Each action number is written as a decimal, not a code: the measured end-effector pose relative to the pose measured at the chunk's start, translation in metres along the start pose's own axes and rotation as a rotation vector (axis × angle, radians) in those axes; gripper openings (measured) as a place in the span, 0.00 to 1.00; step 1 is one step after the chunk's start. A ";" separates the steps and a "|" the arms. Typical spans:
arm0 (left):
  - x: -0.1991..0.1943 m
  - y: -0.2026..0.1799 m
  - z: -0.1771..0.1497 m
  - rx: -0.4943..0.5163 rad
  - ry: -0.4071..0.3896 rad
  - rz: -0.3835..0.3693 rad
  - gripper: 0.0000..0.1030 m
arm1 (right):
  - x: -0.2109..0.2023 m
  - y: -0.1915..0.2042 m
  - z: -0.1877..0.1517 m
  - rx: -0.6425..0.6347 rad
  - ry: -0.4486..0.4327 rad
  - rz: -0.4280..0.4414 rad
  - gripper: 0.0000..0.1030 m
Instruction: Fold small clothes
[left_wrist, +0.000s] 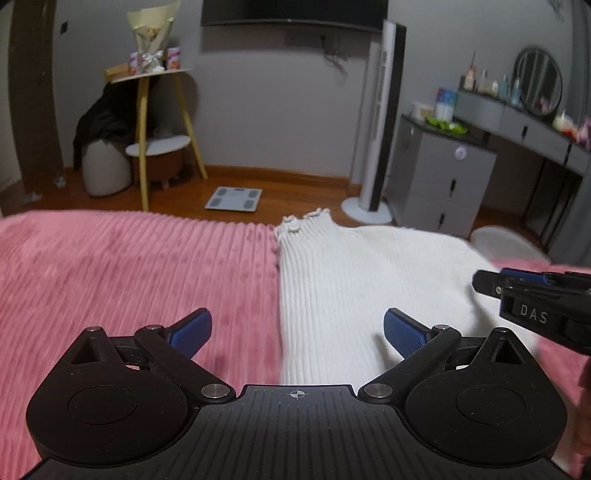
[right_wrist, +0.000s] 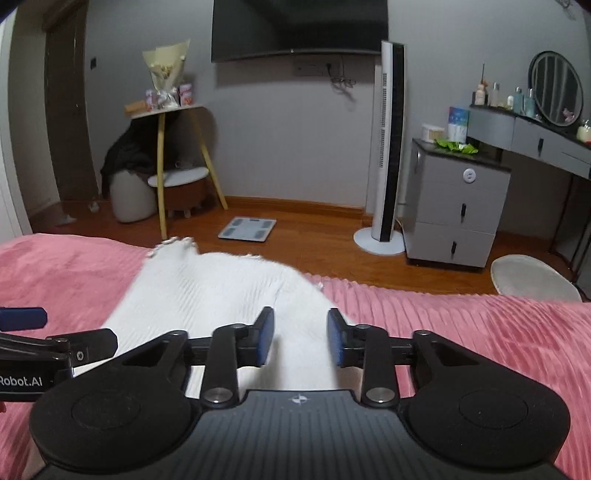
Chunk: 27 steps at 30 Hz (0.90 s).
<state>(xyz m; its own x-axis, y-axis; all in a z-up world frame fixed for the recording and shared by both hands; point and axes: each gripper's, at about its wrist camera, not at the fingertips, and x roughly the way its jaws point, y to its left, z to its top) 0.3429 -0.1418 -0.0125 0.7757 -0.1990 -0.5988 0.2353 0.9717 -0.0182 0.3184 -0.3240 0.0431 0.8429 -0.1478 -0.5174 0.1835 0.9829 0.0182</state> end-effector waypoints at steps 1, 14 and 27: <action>0.011 -0.003 0.001 0.014 0.018 0.024 0.99 | 0.012 -0.001 0.003 0.012 0.038 -0.003 0.22; 0.023 0.007 -0.022 0.007 0.040 0.028 1.00 | 0.035 -0.038 -0.018 0.097 0.114 -0.043 0.51; -0.068 0.043 -0.078 -0.188 0.140 -0.180 1.00 | -0.082 -0.087 -0.089 0.548 0.084 0.124 0.50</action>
<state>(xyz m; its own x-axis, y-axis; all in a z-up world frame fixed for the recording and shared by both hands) 0.2544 -0.0762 -0.0353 0.6397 -0.3633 -0.6774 0.2389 0.9316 -0.2740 0.1880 -0.3879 0.0075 0.8357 -0.0040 -0.5492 0.3407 0.7881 0.5127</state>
